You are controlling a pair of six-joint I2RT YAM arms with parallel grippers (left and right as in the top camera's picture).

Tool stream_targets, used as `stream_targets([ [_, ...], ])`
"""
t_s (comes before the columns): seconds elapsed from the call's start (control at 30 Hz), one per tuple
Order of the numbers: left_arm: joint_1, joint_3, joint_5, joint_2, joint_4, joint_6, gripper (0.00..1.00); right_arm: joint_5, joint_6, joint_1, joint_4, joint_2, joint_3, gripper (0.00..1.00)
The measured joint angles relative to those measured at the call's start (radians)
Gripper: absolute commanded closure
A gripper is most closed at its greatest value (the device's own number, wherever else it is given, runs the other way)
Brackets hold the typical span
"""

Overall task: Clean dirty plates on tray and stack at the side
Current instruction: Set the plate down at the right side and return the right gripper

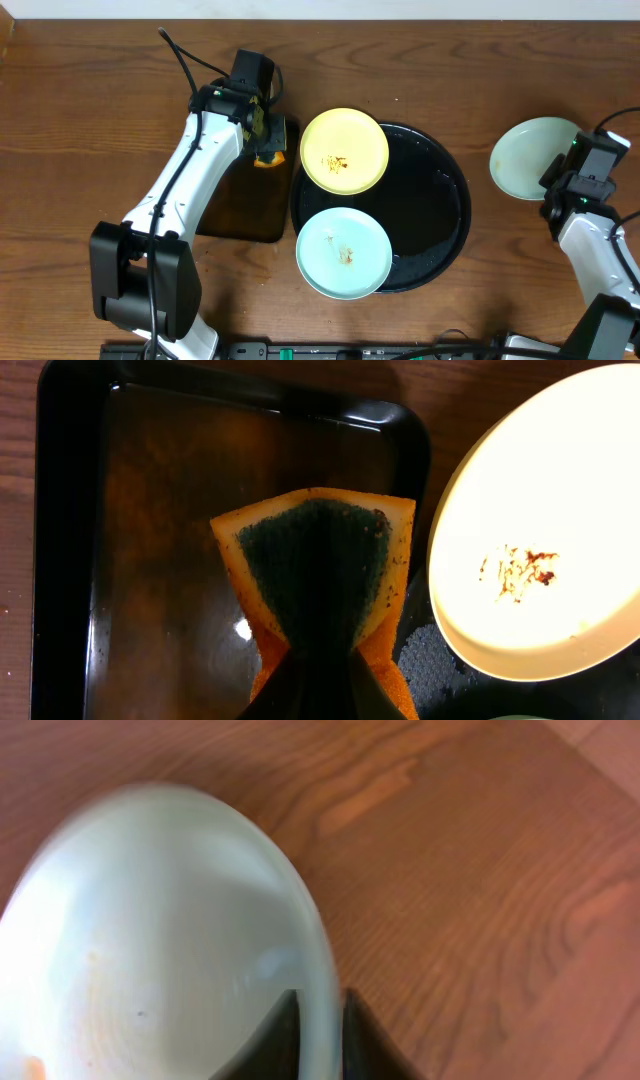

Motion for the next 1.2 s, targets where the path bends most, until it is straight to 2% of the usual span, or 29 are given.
stream_targets([
  [0.13,0.0,0.0,0.0,0.0,0.0,0.0,0.9,-0.087,0.004,-0.005,0.018,0.002,0.002,0.72],
  [0.23,0.0,0.0,0.0,0.0,0.0,0.0,0.91,-0.222,-0.007,-0.002,-0.003,-0.002,0.003,0.7],
  [0.43,0.0,0.0,0.0,0.0,0.0,0.0,0.91,-0.633,-0.027,0.076,-0.206,-0.027,0.008,0.63],
  [0.6,0.0,0.0,0.0,0.0,0.0,0.0,0.91,-0.856,-0.031,0.236,-0.404,-0.027,0.009,0.55],
  [0.73,0.0,0.0,0.0,0.0,0.0,0.0,0.91,-0.903,-0.032,0.397,-0.484,-0.027,0.008,0.51],
  [1.0,0.0,0.0,0.0,0.0,0.0,0.0,0.91,-0.866,0.028,0.638,-0.492,-0.019,0.005,0.51],
  [1.2,0.0,0.0,0.0,0.0,0.0,0.0,0.91,-0.82,0.092,0.738,-0.478,0.074,0.004,0.56],
])
